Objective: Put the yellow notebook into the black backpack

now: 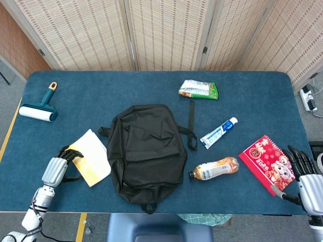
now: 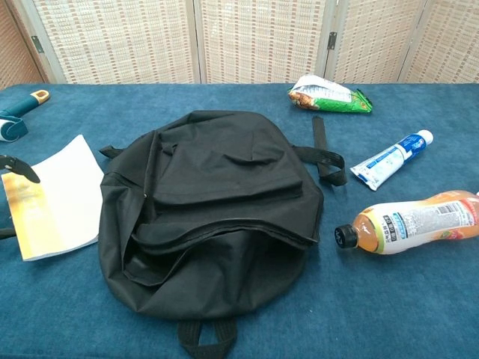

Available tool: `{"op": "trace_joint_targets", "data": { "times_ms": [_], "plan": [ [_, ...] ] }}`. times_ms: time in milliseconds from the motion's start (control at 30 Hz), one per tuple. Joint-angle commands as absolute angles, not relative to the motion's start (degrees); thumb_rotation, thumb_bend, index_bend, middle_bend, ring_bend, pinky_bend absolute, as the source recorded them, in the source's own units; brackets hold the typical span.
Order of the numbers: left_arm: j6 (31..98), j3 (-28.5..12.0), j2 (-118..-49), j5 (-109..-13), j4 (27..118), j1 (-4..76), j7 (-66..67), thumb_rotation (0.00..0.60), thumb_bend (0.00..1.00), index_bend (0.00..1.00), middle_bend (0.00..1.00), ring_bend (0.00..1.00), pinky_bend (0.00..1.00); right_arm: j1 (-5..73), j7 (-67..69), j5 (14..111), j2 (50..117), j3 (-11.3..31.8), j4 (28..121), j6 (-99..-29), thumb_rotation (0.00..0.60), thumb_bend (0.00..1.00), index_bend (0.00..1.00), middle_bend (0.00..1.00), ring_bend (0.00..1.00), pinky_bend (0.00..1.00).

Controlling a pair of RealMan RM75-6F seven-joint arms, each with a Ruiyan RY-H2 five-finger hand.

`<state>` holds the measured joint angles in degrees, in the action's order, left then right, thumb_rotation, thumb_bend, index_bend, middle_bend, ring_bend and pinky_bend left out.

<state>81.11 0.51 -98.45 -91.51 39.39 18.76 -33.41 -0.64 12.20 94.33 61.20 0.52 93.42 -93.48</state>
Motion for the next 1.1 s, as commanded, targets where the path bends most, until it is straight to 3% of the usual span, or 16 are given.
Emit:
{"op": "trace_joint_targets", "data": {
  "times_ms": [33,300,733,1100],
  "plan": [
    [81.34,-0.38,-99.69,-90.9,38.61,19.24,-35.06,0.6,0.2,0.37,0.36,0.27,0.16,-0.68,12.36,94.34,61.18,0.55,93.34,-93.56,0.6,0.09,0.0,0.05,0.06,0.04],
    [81.67,-2.09,-100.62,-90.59,38.93,21.59,-37.09,0.6,0.24,0.36,0.36,0.27,0.16,-0.7,12.96,94.22,61.33,0.64,92.86,-93.57,0.6,0.09,0.0,0.05,0.06,0.04],
    [80.4,-3.32,-100.78,-89.36,37.43,23.37,-37.45,0.6,0.4,0.36,0.36,0.27,0.16,-0.66,13.99,93.49,61.58,0.88,91.8,-93.17,0.6,0.09,0.0,0.05,0.06,0.04],
    [79.25,-2.38,-102.12,-89.97,34.54,24.53,-36.89,0.6,0.4,0.36,0.36,0.27,0.16,-0.4,13.85,93.3,61.74,1.04,91.7,-92.73,0.6,0.09,0.0,0.05,0.06,0.04]
  ]
}}
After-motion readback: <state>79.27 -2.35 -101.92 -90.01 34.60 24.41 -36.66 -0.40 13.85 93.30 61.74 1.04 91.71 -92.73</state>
